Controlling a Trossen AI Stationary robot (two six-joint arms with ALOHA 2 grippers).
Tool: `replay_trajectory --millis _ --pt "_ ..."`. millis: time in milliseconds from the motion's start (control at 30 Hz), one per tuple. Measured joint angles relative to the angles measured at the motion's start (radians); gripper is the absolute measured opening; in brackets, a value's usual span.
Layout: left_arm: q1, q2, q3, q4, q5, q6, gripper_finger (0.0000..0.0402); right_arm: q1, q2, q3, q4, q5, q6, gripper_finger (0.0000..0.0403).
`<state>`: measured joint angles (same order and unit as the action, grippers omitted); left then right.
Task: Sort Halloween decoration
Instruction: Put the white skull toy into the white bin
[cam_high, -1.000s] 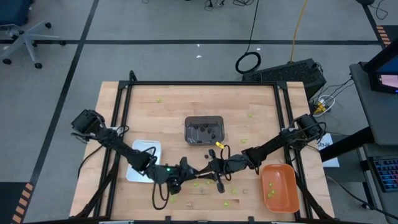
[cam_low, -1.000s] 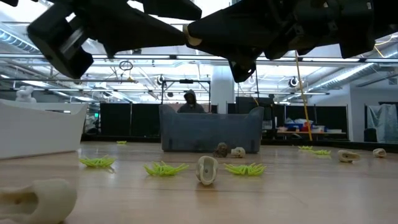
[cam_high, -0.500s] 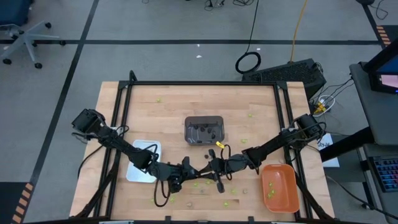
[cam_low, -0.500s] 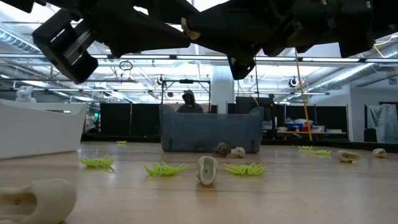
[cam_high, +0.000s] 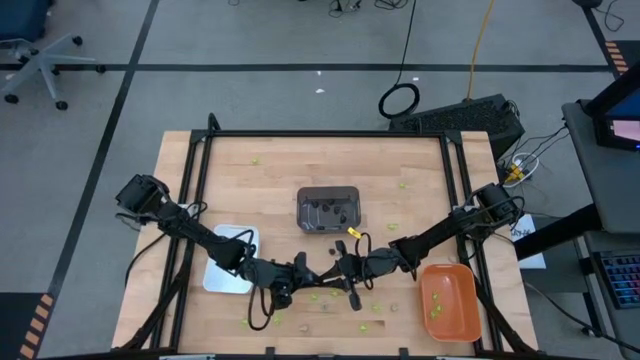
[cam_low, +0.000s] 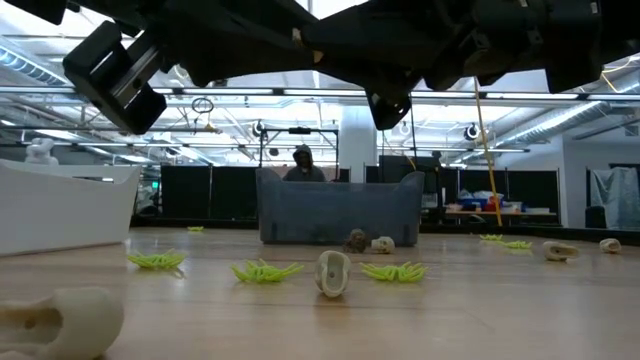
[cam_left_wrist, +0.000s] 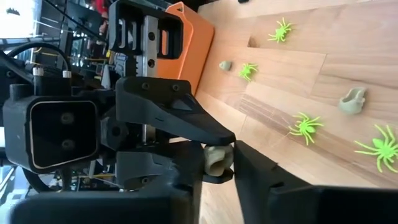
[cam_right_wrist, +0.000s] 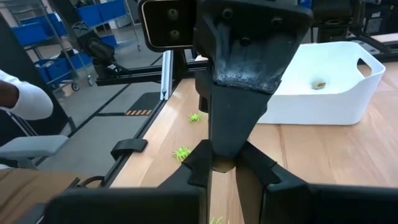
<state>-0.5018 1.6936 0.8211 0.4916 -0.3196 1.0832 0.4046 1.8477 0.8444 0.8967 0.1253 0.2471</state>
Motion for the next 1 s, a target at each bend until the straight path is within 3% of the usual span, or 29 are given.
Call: replay_trajectory --millis 233,700,1000 --pt "0.0 0.0 0.0 -0.005 -0.005 -0.001 0.0018 0.002 0.0 -0.002 -0.005 -0.001 0.018 0.0038" --pt "0.004 0.0 0.0 -0.002 -0.024 -0.052 0.0014 0.001 -0.003 0.002 -0.021 0.01 0.052 0.017" --pt "-0.001 0.0 0.0 -0.002 -0.024 -0.083 0.0014 0.001 -0.09 0.002 -0.195 0.061 0.054 0.0204"
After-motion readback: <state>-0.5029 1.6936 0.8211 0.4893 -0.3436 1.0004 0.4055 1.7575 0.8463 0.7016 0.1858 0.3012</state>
